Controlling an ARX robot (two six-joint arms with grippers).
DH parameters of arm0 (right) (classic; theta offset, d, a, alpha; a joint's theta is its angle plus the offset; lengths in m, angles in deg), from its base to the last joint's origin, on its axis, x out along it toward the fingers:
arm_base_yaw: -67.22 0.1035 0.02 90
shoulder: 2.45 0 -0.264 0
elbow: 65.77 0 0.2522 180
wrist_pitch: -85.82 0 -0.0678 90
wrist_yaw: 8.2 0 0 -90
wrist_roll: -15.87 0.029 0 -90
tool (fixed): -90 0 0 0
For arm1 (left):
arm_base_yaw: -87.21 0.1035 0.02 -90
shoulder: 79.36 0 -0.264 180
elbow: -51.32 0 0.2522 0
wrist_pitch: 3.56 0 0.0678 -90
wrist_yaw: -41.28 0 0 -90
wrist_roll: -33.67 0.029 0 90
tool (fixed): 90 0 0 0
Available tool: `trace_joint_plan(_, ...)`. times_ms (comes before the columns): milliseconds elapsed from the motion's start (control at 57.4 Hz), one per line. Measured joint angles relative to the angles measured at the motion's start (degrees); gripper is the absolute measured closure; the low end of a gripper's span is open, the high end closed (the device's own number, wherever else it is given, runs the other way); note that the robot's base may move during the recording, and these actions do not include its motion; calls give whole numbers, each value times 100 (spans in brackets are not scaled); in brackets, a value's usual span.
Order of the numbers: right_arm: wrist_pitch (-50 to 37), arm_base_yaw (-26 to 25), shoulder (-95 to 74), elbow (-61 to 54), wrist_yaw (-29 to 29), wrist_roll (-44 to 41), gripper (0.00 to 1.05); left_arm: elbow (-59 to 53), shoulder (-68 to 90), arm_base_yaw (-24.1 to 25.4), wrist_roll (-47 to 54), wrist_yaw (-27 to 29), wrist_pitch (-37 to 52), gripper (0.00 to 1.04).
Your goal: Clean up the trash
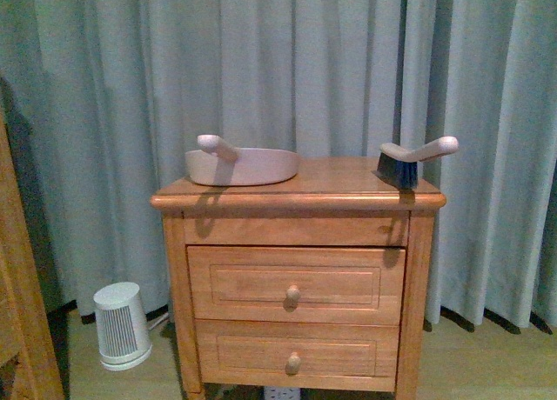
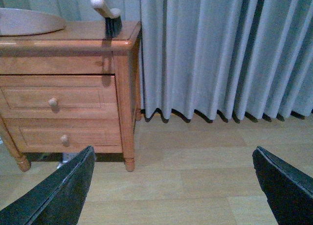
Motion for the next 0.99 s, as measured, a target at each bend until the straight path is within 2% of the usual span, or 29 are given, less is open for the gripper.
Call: trace_joint_plan(994, 0, 0, 0, 0, 0, -2, 7, 0, 0, 0, 0, 0, 0, 8)
